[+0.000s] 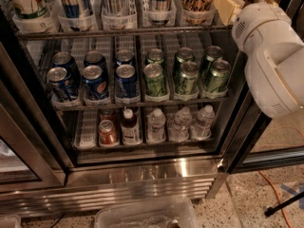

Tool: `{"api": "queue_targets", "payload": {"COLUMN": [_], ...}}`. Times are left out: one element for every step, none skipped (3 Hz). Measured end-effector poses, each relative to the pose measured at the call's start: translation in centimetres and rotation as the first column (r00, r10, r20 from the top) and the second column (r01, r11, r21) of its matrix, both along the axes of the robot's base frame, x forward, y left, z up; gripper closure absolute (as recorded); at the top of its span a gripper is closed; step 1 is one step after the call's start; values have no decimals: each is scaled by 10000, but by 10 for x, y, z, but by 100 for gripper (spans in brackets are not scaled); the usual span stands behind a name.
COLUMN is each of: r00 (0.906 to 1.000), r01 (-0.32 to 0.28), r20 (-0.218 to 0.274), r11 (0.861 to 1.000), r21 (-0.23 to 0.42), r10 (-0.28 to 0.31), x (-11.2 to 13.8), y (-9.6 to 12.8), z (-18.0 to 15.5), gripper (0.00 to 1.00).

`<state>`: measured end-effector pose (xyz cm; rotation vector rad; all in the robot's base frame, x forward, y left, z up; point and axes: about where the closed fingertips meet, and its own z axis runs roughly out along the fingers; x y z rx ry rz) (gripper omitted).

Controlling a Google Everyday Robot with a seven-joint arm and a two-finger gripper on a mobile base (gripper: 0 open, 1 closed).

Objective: Pick orange can from top shelf of fridge

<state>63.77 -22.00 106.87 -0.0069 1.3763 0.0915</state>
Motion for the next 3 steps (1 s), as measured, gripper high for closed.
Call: {"api": "queue_targets", "payload": {"r00": [9995, 9995, 9995], "r01": [222, 239, 239], "r20": [-229, -188, -188], "r11": [9998, 9997, 9997], "r21": [11, -25, -25], "r10": [-222, -240, -239], "x": [18, 21, 21], "y": [-5, -4, -4], "z": [-9, -10, -10], "gripper": [26, 26, 36]}}
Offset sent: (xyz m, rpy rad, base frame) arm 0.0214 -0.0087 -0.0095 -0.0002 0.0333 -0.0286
